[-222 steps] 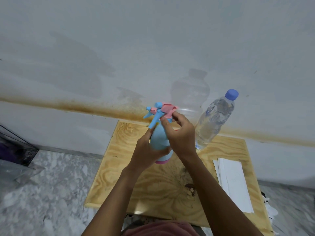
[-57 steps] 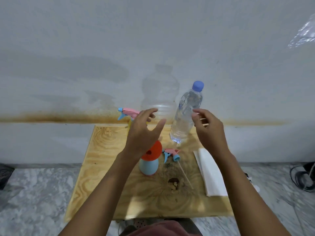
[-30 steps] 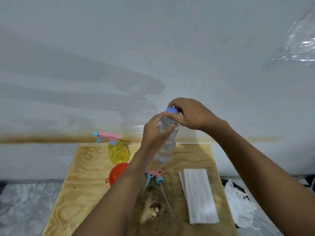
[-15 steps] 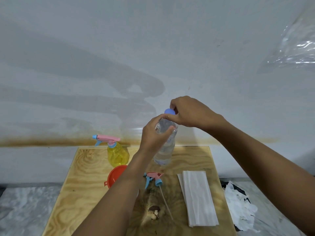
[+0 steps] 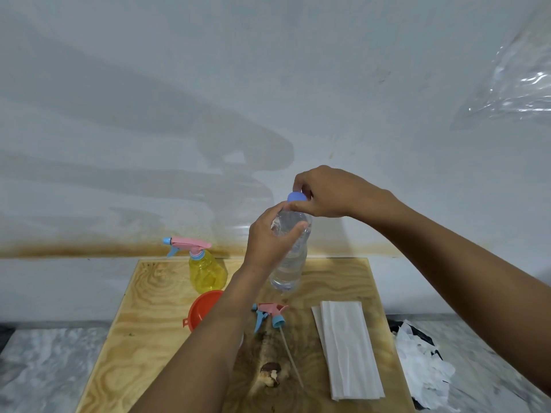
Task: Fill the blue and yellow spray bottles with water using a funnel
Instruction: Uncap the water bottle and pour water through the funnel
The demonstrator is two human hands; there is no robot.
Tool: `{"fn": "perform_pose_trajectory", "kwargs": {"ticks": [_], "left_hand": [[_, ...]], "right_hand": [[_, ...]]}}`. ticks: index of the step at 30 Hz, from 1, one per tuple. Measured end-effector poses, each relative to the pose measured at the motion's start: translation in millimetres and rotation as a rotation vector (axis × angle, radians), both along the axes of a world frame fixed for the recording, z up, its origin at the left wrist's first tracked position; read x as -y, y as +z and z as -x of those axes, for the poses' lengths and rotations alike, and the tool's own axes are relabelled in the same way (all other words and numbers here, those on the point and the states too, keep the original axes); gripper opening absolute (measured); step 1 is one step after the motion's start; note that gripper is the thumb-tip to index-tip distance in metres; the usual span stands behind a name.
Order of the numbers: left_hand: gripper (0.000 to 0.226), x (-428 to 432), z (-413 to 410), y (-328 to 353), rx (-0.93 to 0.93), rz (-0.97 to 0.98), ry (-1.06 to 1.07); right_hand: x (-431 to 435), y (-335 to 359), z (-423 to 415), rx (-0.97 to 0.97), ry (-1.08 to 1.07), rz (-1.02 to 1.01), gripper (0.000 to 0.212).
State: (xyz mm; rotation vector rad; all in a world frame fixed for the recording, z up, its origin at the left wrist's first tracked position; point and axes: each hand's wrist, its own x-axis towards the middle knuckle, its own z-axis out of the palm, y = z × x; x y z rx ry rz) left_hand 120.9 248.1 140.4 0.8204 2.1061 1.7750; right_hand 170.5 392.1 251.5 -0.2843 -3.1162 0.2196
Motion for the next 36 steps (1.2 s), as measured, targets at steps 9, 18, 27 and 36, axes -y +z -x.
{"fn": "perform_pose_trajectory", "kwargs": {"ticks": [9,18,27,36], "left_hand": [[0.058,0,1,2,0.031,0.017,0.011],[0.058,0,3,-1,0.030,0.017,0.011],[0.058,0,2,1,0.003,0.022,0.020],[0.049,1,-2,4,-0.042,0.012,0.016]], "right_hand": [[-4,11,-2,0.098,0.207,-0.059,0.033],[-14,-4,-33,-0.199,0.129,0.309,0.040],[31,-202,-117,-0.196,-0.421,0.598,0.034],[72,-302,-141,0.136,-0.475,0.469,0.041]]}}
